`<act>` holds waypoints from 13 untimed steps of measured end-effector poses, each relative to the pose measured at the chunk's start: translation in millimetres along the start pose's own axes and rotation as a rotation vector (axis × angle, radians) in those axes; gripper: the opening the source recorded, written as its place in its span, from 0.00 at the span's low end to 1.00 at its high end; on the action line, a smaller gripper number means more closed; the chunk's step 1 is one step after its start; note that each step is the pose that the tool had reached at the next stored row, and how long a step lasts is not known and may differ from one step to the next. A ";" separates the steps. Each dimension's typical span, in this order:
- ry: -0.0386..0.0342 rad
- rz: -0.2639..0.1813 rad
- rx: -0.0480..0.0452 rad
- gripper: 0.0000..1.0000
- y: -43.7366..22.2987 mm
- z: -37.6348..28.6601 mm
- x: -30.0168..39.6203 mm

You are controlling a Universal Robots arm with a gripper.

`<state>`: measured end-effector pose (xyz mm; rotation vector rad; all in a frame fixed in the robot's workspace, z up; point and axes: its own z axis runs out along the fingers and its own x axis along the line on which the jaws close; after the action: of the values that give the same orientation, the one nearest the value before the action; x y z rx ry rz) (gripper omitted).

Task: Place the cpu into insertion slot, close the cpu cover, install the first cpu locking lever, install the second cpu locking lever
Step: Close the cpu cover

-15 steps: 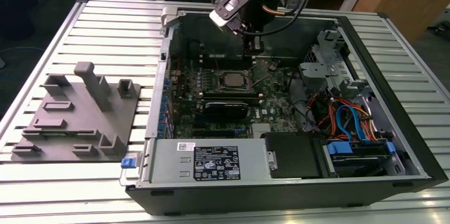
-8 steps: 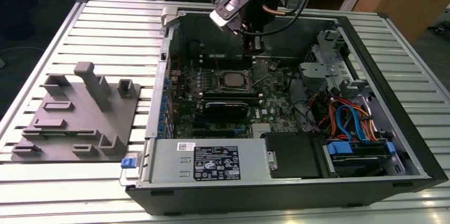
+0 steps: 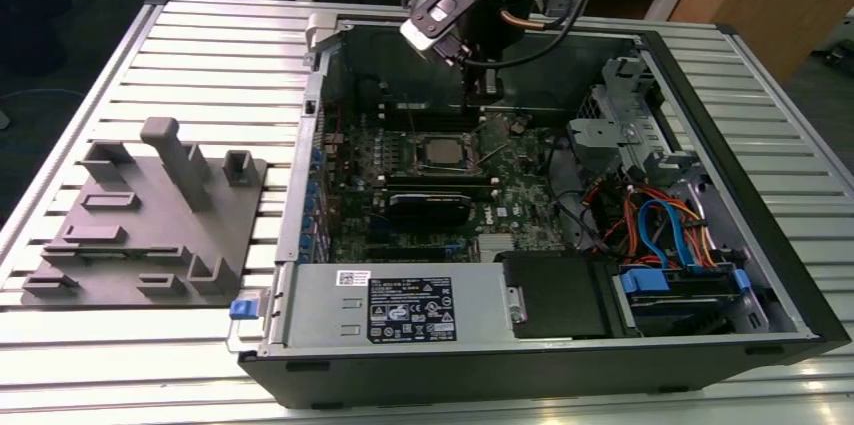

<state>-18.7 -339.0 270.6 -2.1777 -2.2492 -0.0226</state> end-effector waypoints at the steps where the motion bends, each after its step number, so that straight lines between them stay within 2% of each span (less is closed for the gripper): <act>1: 0.0000 0.000 0.0000 0.10 0.2 0.0 0.0; 13: -0.0001 0.000 0.0001 0.10 4.0 0.0 -0.1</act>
<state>-14.8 -339.0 270.6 -2.1777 -2.2492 -0.0225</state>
